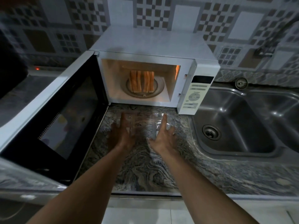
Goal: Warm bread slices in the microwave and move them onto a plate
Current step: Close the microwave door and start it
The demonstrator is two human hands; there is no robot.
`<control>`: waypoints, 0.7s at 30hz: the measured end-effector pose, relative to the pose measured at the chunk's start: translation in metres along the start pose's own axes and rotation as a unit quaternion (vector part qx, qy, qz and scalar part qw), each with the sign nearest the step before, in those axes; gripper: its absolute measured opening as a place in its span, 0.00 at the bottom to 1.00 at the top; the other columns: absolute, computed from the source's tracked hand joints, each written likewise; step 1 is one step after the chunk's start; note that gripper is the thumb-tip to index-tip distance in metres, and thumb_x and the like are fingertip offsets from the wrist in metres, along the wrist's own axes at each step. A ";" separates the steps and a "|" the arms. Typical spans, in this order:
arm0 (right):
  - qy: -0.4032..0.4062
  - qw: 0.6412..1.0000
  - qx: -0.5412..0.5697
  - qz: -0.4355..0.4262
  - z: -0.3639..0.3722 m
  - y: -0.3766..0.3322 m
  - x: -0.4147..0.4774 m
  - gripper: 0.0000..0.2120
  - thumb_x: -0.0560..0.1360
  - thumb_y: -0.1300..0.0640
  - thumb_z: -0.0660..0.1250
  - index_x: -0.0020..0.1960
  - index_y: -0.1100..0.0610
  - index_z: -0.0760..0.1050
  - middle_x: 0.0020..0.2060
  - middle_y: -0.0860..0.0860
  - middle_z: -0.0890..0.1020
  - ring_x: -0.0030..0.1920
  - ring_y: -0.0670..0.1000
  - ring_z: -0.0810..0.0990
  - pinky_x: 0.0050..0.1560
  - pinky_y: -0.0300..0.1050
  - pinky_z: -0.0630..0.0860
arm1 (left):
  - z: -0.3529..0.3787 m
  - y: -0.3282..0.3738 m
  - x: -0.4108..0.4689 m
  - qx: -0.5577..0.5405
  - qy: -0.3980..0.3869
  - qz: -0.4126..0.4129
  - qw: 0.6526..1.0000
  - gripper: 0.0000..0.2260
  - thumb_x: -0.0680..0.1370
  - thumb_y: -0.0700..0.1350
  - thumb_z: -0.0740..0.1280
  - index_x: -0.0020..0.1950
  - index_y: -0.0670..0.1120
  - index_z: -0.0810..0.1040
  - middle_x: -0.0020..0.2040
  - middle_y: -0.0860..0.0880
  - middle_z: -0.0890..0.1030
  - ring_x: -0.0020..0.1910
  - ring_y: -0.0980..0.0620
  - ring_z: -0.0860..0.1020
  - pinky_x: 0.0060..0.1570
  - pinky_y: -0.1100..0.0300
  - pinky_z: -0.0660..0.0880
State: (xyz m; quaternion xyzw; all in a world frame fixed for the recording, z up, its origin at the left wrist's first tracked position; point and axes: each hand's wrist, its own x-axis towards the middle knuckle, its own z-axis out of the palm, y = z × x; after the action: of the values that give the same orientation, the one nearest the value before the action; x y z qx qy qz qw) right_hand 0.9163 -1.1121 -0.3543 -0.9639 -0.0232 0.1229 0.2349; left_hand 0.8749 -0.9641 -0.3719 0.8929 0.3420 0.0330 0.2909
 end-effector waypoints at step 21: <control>0.059 0.995 0.068 -0.035 -0.138 -0.051 -0.079 0.58 0.72 0.50 0.76 0.78 0.40 0.31 0.79 0.62 0.50 0.76 0.67 0.58 0.72 0.60 0.66 | -0.142 0.080 -0.062 -0.042 0.045 0.189 0.980 0.46 0.70 0.54 0.75 0.77 0.60 0.47 0.67 0.38 0.71 0.58 0.35 0.77 0.55 0.44 0.77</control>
State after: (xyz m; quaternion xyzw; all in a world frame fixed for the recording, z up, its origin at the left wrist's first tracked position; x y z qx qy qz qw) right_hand 0.8750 -1.1368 -0.1945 -0.9498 -0.0348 0.0582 0.3056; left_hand 0.8382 -0.9803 -0.2017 0.9261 0.1787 0.1420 0.3004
